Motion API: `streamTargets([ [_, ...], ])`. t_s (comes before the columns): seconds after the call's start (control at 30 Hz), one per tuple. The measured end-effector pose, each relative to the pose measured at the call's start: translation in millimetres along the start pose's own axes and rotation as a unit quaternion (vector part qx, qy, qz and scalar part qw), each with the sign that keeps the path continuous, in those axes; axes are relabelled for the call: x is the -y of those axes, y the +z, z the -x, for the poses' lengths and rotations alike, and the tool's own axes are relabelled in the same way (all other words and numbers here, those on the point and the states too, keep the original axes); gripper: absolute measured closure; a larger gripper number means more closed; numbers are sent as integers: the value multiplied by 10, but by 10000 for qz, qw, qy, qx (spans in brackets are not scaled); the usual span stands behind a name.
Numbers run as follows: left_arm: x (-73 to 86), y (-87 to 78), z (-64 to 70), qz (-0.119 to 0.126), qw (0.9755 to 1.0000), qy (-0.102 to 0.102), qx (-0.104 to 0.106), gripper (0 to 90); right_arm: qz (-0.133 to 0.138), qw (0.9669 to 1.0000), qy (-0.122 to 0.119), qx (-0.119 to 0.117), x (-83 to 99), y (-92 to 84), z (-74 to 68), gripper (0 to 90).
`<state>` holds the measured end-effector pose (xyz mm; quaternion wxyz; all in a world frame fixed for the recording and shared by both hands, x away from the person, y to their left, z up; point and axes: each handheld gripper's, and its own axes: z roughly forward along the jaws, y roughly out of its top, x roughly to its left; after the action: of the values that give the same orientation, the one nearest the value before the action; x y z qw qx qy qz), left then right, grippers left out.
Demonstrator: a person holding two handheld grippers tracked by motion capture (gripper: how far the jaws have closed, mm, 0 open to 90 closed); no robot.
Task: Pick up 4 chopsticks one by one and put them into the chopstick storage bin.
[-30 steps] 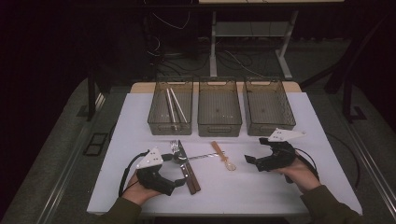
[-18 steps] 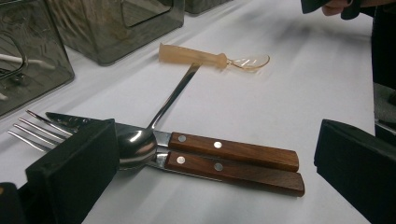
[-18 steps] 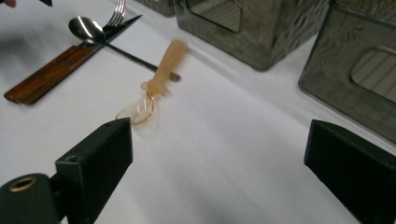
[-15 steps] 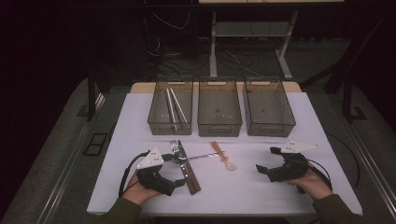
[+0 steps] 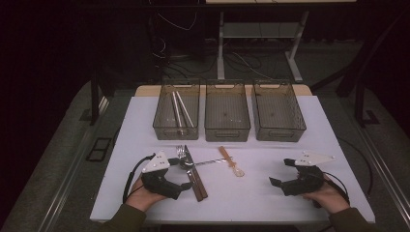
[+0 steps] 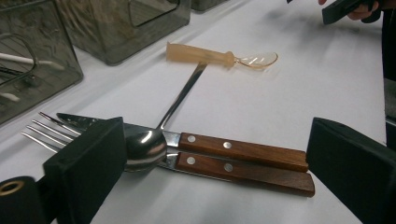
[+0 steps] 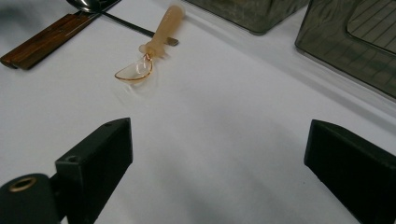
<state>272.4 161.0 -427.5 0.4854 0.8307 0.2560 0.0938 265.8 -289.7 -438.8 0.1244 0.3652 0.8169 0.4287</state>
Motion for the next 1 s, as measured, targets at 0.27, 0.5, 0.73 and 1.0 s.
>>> streamTargets([
  [0.27,-71,-16,-60,-4,10000,-18,-29,144,-62,10000,-26,23,5,25,-17,80],
  [0.5,-139,18,-113,2,9999,-48,-91,245,-78,9999,-17,61,8,26,-10,80],
  [0.73,-175,74,-180,-70,9999,-72,-72,366,-85,9999,-34,58,7,27,-13,80],
  [1.0,-229,166,-228,-203,9997,-108,-28,519,-99,9999,-35,67,8,30,-13,80],
])
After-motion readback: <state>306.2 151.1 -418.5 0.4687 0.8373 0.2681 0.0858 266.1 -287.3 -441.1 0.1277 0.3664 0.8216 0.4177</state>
